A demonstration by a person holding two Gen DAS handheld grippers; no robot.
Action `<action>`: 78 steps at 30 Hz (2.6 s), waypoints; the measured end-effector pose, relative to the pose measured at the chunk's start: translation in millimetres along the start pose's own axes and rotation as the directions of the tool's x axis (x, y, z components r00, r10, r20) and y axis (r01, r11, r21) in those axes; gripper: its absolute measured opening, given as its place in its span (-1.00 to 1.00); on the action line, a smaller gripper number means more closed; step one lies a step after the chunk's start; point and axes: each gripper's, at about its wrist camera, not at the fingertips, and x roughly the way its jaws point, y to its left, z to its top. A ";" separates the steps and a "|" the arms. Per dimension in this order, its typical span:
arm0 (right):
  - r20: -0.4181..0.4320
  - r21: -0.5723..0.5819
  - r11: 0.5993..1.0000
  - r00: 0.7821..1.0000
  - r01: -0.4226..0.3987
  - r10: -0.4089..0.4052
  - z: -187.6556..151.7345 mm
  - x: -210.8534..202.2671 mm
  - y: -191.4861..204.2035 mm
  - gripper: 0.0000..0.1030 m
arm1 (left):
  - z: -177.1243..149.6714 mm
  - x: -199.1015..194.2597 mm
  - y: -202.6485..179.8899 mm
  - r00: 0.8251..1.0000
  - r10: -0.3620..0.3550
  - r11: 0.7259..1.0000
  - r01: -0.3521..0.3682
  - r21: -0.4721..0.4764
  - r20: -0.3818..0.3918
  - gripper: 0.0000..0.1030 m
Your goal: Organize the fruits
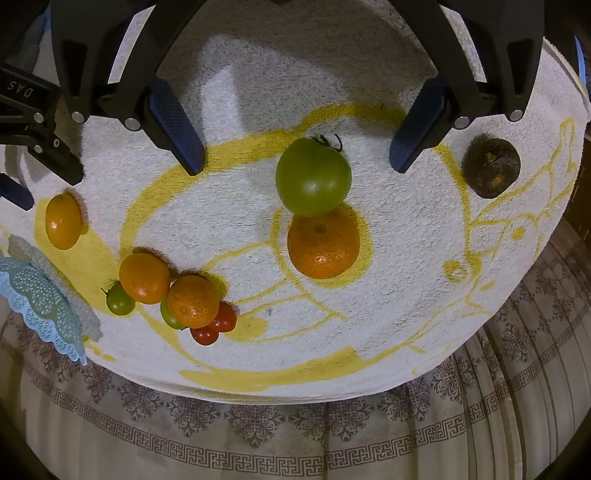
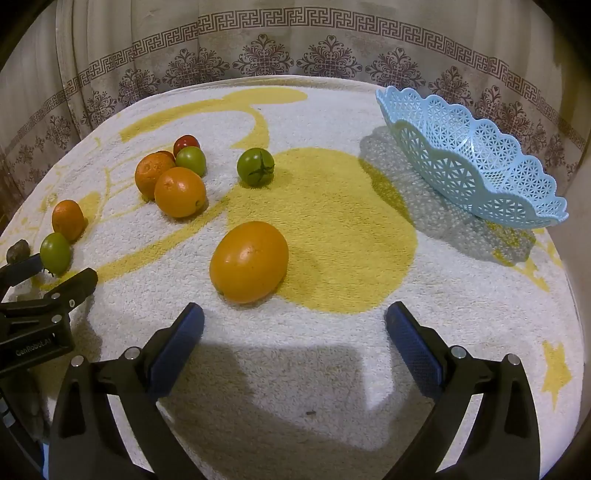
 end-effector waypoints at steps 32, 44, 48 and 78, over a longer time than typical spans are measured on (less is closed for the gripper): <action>0.000 0.000 1.000 1.000 -0.001 0.001 -0.3 -0.4 0.1 0.96 | 0.0 0.0 -0.1 1.000 0.002 1.000 -0.002 0.001 0.001 0.91; -0.001 0.000 1.000 1.000 -0.002 0.002 -0.5 -0.3 0.3 0.96 | 1.1 -3.0 3.4 1.000 -0.015 1.000 0.015 0.002 0.013 0.91; -0.001 0.000 1.000 1.000 -0.002 0.002 -0.2 -0.4 0.0 0.96 | -2.5 -13.3 8.7 0.999 -0.038 0.999 0.039 -0.009 0.030 0.91; 0.001 0.003 1.000 1.000 -0.019 0.019 1.6 -4.0 -2.4 0.96 | -12.0 -21.5 130.7 0.998 0.057 0.968 -0.048 -0.246 0.030 0.29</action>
